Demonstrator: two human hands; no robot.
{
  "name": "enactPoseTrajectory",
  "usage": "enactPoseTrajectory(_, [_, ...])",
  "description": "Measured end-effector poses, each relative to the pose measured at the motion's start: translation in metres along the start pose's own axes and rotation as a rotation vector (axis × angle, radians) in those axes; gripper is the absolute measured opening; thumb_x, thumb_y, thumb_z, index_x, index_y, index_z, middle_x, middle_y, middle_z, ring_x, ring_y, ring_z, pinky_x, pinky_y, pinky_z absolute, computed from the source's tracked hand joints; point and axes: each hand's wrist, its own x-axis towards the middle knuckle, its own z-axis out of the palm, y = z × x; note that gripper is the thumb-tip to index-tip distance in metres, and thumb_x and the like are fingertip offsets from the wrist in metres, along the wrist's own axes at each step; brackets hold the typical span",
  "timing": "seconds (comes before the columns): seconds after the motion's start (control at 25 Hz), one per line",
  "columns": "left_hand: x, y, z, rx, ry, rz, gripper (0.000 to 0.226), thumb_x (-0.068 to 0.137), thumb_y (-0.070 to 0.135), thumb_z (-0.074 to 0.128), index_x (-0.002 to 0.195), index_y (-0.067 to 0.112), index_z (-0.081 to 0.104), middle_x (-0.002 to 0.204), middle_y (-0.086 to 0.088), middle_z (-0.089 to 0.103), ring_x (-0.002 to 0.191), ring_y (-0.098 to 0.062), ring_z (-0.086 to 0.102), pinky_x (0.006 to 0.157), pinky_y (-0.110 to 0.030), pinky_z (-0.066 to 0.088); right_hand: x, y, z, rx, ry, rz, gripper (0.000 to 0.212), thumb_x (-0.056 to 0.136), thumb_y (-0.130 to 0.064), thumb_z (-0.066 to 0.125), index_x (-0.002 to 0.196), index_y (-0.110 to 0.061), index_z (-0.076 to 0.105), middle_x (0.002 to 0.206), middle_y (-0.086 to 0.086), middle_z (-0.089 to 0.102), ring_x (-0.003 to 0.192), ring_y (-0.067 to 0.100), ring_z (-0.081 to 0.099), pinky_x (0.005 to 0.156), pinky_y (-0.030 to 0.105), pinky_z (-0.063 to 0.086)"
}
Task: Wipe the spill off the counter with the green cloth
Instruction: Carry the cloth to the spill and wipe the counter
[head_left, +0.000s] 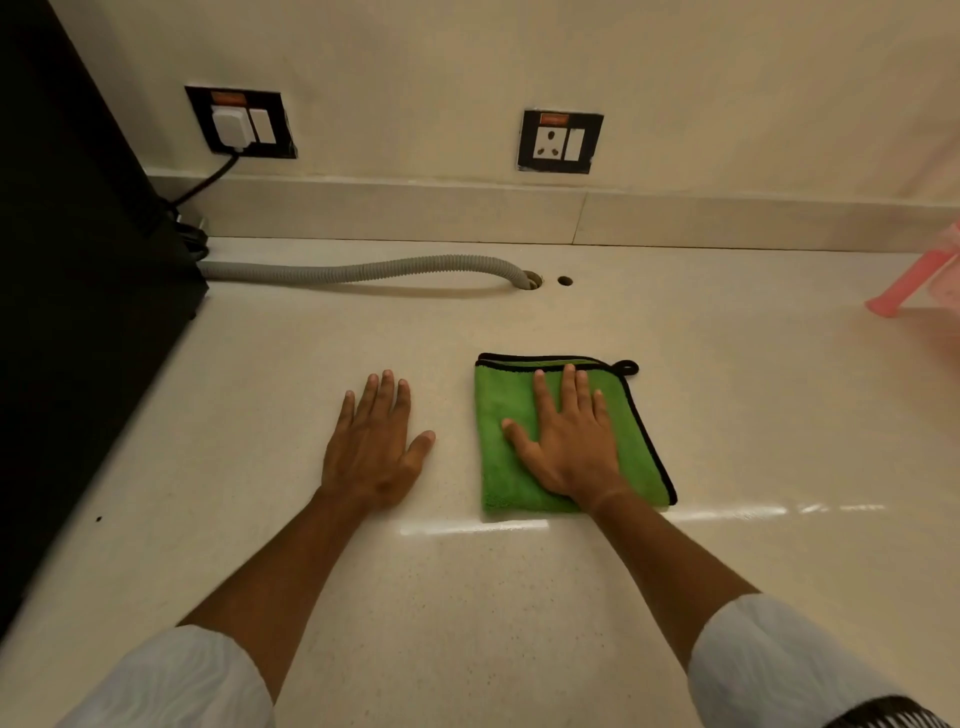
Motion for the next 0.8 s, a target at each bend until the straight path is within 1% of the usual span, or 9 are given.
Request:
enactPoseTrajectory(0.12, [-0.002, 0.001, -0.005, -0.019, -0.012, 0.013, 0.076, 0.095, 0.053, 0.024, 0.153, 0.012, -0.003, 0.163, -0.01, -0.009, 0.15, -0.021, -0.011, 0.122, -0.04, -0.008, -0.001, 0.002, -0.005, 0.01, -0.046, 0.004, 0.089, 0.087, -0.076, 0.014, 0.156, -0.023, -0.001, 0.163, 0.02, -0.004, 0.151, 0.031, -0.007, 0.122, 0.049, -0.002])
enactPoseTrajectory(0.2, [-0.002, 0.003, -0.009, -0.039, -0.009, 0.023, 0.077, 0.095, 0.054, 0.025, 0.153, 0.012, -0.002, 0.163, -0.01, -0.009, 0.15, -0.021, -0.011, 0.121, -0.04, -0.009, -0.001, 0.003, -0.012, 0.05, -0.059, -0.006, 0.088, 0.088, -0.074, 0.019, 0.156, -0.021, 0.001, 0.164, 0.019, -0.002, 0.152, 0.03, -0.004, 0.123, 0.047, -0.001])
enactPoseTrajectory(0.32, [-0.001, 0.013, -0.014, -0.057, 0.003, 0.072, 0.077, 0.095, 0.056, 0.025, 0.154, 0.013, -0.001, 0.163, -0.01, -0.008, 0.15, -0.021, -0.011, 0.122, -0.041, -0.008, -0.011, 0.015, -0.022, 0.124, -0.007, 0.008, 0.086, 0.091, -0.068, 0.029, 0.156, -0.016, 0.007, 0.164, 0.019, 0.006, 0.151, 0.03, 0.004, 0.122, 0.044, 0.002])
enactPoseTrajectory(0.48, [-0.002, 0.032, -0.02, -0.073, -0.009, 0.121, 0.079, 0.094, 0.058, 0.025, 0.154, 0.014, -0.001, 0.163, -0.01, -0.009, 0.15, -0.021, -0.011, 0.122, -0.041, -0.007, -0.027, 0.038, -0.038, 0.142, 0.023, 0.069, 0.085, 0.091, -0.064, 0.038, 0.156, -0.015, 0.012, 0.163, 0.019, 0.011, 0.15, 0.031, 0.011, 0.121, 0.043, 0.009])
enactPoseTrajectory(0.64, [-0.008, 0.049, -0.022, -0.116, -0.021, 0.17, 0.085, 0.09, 0.061, 0.029, 0.154, 0.015, -0.002, 0.163, -0.01, -0.009, 0.15, -0.02, -0.01, 0.122, -0.039, -0.004, -0.037, 0.062, -0.046, 0.14, 0.009, 0.053, 0.082, 0.091, -0.057, 0.045, 0.155, -0.014, 0.017, 0.162, 0.016, 0.019, 0.147, 0.031, 0.022, 0.119, 0.043, 0.021])
enactPoseTrajectory(0.8, [-0.011, 0.068, -0.02, -0.149, -0.017, 0.146, 0.089, 0.087, 0.065, 0.028, 0.154, 0.014, 0.0, 0.164, -0.01, -0.005, 0.151, -0.02, -0.006, 0.122, -0.036, -0.003, -0.035, 0.078, -0.05, 0.169, -0.017, 0.048, 0.078, 0.092, -0.052, 0.048, 0.153, -0.013, 0.022, 0.16, 0.017, 0.025, 0.144, 0.032, 0.027, 0.117, 0.042, 0.024])
